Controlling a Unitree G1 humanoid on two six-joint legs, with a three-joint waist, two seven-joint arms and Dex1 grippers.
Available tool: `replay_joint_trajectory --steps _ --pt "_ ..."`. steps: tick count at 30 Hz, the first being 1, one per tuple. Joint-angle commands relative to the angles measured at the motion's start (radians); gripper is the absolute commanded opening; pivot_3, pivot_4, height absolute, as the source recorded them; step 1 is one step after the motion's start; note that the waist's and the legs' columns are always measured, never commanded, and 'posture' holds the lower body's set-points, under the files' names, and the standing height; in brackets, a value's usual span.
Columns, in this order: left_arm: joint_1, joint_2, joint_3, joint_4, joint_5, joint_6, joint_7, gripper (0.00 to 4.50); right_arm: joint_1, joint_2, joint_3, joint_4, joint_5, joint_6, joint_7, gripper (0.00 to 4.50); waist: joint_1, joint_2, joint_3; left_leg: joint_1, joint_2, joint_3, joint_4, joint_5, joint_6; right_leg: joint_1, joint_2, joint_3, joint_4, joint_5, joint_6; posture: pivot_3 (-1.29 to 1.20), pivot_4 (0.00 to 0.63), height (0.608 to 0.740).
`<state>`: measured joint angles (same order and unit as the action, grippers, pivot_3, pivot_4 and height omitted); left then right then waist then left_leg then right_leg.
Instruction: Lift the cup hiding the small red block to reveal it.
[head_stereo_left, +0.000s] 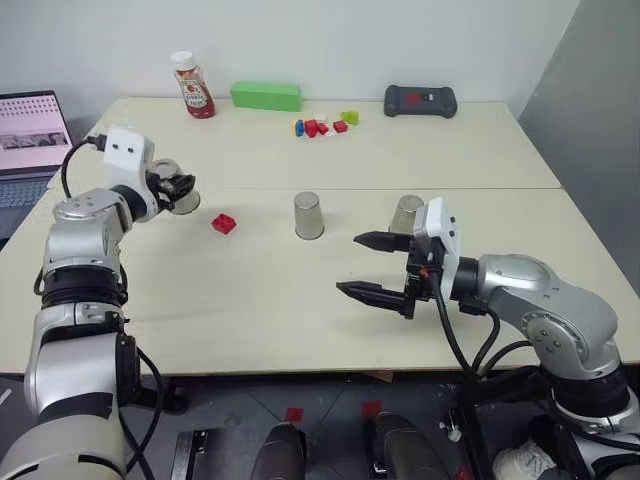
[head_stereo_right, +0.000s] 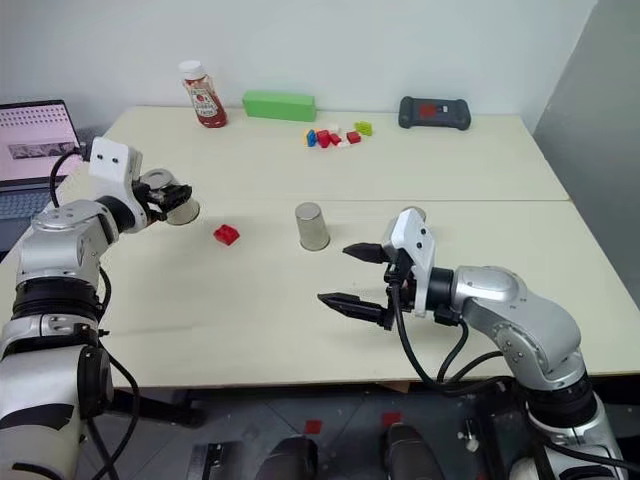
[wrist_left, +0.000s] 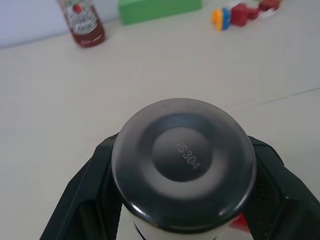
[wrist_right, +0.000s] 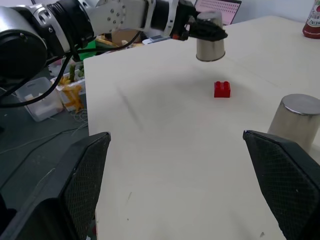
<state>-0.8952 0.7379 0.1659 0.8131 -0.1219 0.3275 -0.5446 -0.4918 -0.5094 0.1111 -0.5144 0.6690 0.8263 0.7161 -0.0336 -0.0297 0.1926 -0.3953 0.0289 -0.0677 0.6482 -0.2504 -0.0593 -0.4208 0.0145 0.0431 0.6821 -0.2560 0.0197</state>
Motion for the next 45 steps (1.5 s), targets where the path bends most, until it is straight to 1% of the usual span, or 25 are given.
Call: replay_joint_trajectory --steps 1,11,13,14,15,18,19,20,24,29,33,36,39,40,45 --pt "-0.008 0.006 0.02 0.054 0.014 -0.056 0.043 2.68 -0.024 0.004 -0.004 -0.005 0.002 -0.022 0.007 4.5 0.001 0.0 0.0 0.0 0.0 0.0 0.0 0.0 0.0 0.0 0.0 0.0 0.0 0.0 0.0 0.0 0.15 0.74" --pt "-0.036 -0.01 0.057 0.237 -0.014 -0.102 0.099 2.68 -0.017 -0.003 -0.009 -0.013 0.003 -0.021 0.007 4.5 0.001 0.0 0.0 -0.002 0.0 -0.001 0.0 0.0 0.0 -0.001 0.0 -0.001 0.0 0.002 -0.004 0.0 0.15 0.74" --pt "-0.046 -0.011 0.068 0.267 -0.014 -0.112 0.101 3.38 -0.016 -0.004 -0.01 -0.015 0.004 -0.02 0.006 4.5 0.001 0.0 0.0 -0.002 0.0 -0.001 0.0 0.0 0.0 0.0 0.0 -0.002 0.0 0.003 -0.004 0.0 0.15 0.74" --pt "-0.052 -0.011 0.074 0.277 -0.017 -0.113 0.097 3.46 -0.016 -0.005 -0.011 -0.017 0.004 -0.019 0.005 4.5 0.001 0.0 0.0 -0.001 0.0 -0.001 0.0 0.0 0.0 0.0 0.0 -0.002 0.0 0.003 -0.004 0.0 0.15 0.74" --pt "-0.055 -0.011 0.077 0.283 -0.018 -0.115 0.094 3.75 -0.016 -0.006 -0.012 -0.018 0.005 -0.018 0.004 4.5 0.001 0.0 0.0 -0.001 0.0 -0.001 0.0 0.0 0.0 0.0 0.0 -0.002 0.0 0.003 -0.004 0.0 0.15 0.74" --pt "-0.06 -0.005 0.075 0.284 -0.006 -0.137 0.09 4.34 -0.014 -0.01 -0.013 -0.022 0.005 -0.017 0.002 4.5 0.001 0.0 0.0 -0.001 0.0 -0.001 0.0 0.0 0.0 0.0 0.0 -0.002 0.0 0.003 -0.004 0.0 0.15 0.74" --pt "-0.06 -0.002 0.073 0.282 -0.003 -0.145 0.089 4.44 -0.014 -0.01 -0.014 -0.023 0.005 -0.017 0.001 4.5 0.001 0.0 0.0 -0.002 0.0 -0.001 0.0 0.0 0.0 0.0 0.0 -0.002 0.0 0.003 -0.004 0.0 0.15 0.74" --pt "-0.06 0.0 0.078 0.269 -0.007 -0.157 0.089 4.44 -0.012 -0.013 -0.015 -0.025 0.005 -0.017 0.001 4.5 0.001 0.0 0.0 -0.002 0.0 -0.001 0.0 0.0 0.0 0.0 0.0 -0.002 0.0 0.003 -0.004 0.0 0.15 0.74" --pt "-0.048 0.021 0.108 0.168 -0.037 -0.183 0.066 4.44 0.0 -0.019 -0.02 -0.034 0.008 -0.018 -0.001 4.5 0.001 0.0 0.0 -0.002 0.0 -0.001 0.0 0.0 0.0 -0.001 0.0 -0.002 0.0 0.003 -0.005 0.0 0.15 0.74" --pt "0.031 0.058 0.102 -0.054 -0.035 -0.151 0.035 4.44 0.005 -0.018 -0.025 -0.031 0.008 -0.026 -0.004 4.5 0.0 0.0 0.0 -0.002 0.0 -0.001 0.0 0.0 0.0 0.0 0.0 -0.001 0.0 0.003 -0.005 0.0 0.15 0.74" --pt "0.215 0.154 0.111 -0.41 -0.099 -0.039 -0.133 4.44 -0.001 -0.03 -0.057 -0.02 0.018 -0.029 0.001 4.5 -0.012 0.0 0.0 -0.001 0.001 -0.001 -0.001 0.0 0.0 -0.001 0.0 0.0 0.0 0.003 -0.005 0.0 0.15 0.74" --pt "0.36 0.237 0.169 -0.587 -0.192 0.075 -0.265 4.44 0.009 -0.056 -0.08 -0.01 0.016 -0.037 0.02 4.5 -0.014 0.0 0.0 -0.001 0.001 -0.001 -0.001 0.0 0.0 -0.001 0.0 -0.001 0.0 0.003 -0.005 0.0 0.15 0.74" --pt "0.485 0.306 0.223 -0.702 -0.262 0.172 -0.361 4.44 0.025 -0.091 -0.103 0.011 0.009 -0.05 0.046 4.5 -0.016 0.0 0.0 0.0 0.001 0.0 -0.002 0.0 0.0 -0.001 -0.001 -0.001 0.0 0.002 -0.005 0.0 0.15 0.74" --pt "0.52 0.319 0.238 -0.728 -0.276 0.187 -0.383 4.44 0.029 -0.102 -0.108 0.018 0.007 -0.055 0.055 4.5 -0.016 0.0 0.0 0.0 0.001 0.0 -0.002 0.0 0.0 0.0 -0.001 -0.001 -0.001 0.0 -0.001 0.0 0.15 0.74" --pt "0.716 0.365 0.319 -0.843 -0.325 0.257 -0.486 4.44 0.084 -0.197 -0.154 0.037 0.009 -0.076 0.132 4.5 -0.007 0.0 0.0 0.001 0.001 0.001 -0.001 0.0 0.0 0.0 -0.001 0.0 -0.001 -0.001 0.0 0.0 0.15 0.74"
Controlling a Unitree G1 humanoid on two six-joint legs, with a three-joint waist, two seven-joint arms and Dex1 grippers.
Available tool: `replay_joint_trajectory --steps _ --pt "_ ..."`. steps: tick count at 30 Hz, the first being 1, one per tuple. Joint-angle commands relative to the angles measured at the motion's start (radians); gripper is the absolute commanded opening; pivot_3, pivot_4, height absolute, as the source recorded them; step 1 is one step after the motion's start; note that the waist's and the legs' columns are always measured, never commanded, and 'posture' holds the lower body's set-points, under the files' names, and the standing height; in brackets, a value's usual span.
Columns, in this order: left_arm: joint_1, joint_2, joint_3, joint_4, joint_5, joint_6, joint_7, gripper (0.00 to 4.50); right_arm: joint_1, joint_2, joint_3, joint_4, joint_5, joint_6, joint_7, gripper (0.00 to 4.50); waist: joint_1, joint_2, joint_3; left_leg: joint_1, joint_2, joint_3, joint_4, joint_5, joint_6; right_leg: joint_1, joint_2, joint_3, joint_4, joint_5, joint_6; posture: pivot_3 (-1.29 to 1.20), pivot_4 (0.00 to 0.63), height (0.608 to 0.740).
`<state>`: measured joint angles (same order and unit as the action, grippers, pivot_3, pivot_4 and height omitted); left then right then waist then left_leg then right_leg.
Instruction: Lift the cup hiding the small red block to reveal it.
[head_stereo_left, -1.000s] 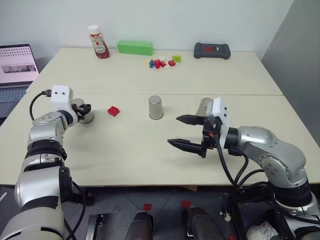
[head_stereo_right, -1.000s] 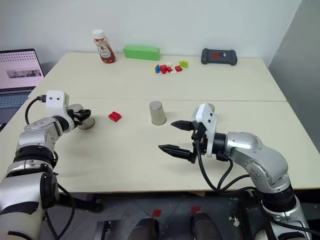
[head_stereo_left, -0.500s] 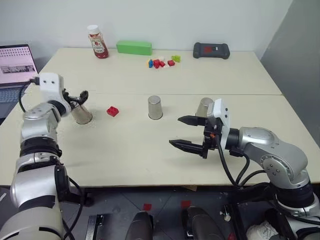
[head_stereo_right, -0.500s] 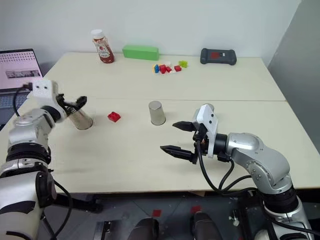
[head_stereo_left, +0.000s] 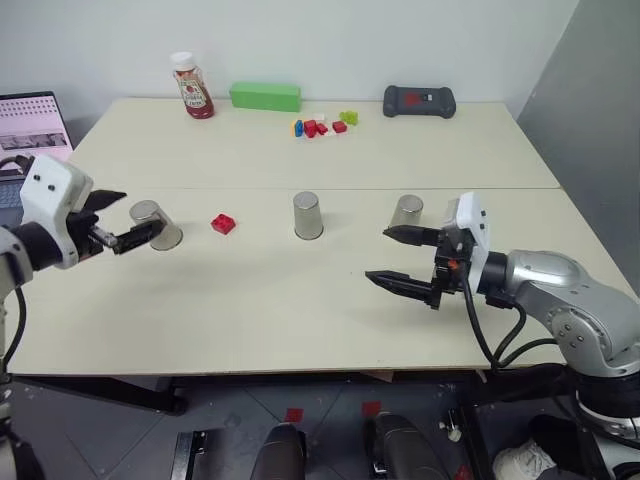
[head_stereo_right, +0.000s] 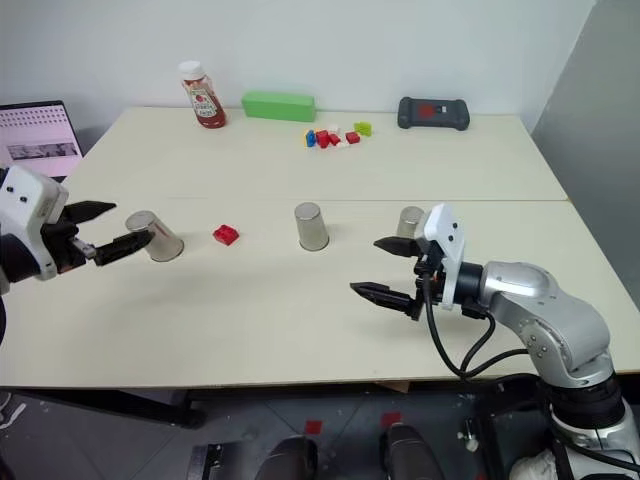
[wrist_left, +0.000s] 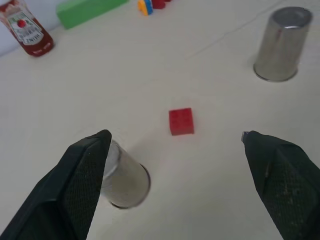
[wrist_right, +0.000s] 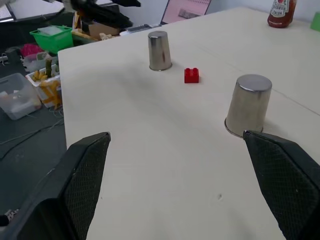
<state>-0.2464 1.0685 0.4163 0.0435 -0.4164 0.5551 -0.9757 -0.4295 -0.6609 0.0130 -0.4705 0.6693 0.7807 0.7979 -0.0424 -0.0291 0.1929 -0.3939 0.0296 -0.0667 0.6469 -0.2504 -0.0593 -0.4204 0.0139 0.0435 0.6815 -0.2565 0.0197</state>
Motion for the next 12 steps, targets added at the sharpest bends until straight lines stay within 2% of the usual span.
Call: replay_joint_trajectory --steps 1,5,12 --pt "0.095 0.038 0.079 -0.081 -0.032 0.033 -0.065 4.44 0.032 -0.064 -0.064 -0.005 0.009 -0.032 0.061 4.5 0.003 0.0 0.0 0.0 0.0 0.0 0.0 0.0 0.0 0.0 0.0 0.0 0.0 0.0 0.0 0.0 0.15 0.74" --pt "0.156 0.025 0.098 -0.111 -0.04 0.035 -0.078 4.44 0.051 -0.09 -0.084 -0.004 0.011 -0.039 0.071 4.5 0.005 0.0 0.0 0.001 0.001 0.0 0.0 0.0 0.0 0.0 0.0 0.0 0.0 0.0 0.0 0.0 0.15 0.74" --pt "0.13 -0.005 0.095 -0.126 -0.081 0.032 -0.067 4.44 0.048 -0.08 -0.074 -0.005 0.008 -0.047 0.055 4.5 0.009 0.0 0.0 0.001 0.001 0.001 0.0 0.0 0.0 0.0 0.0 0.001 0.0 0.0 0.0 0.0 0.15 0.74"
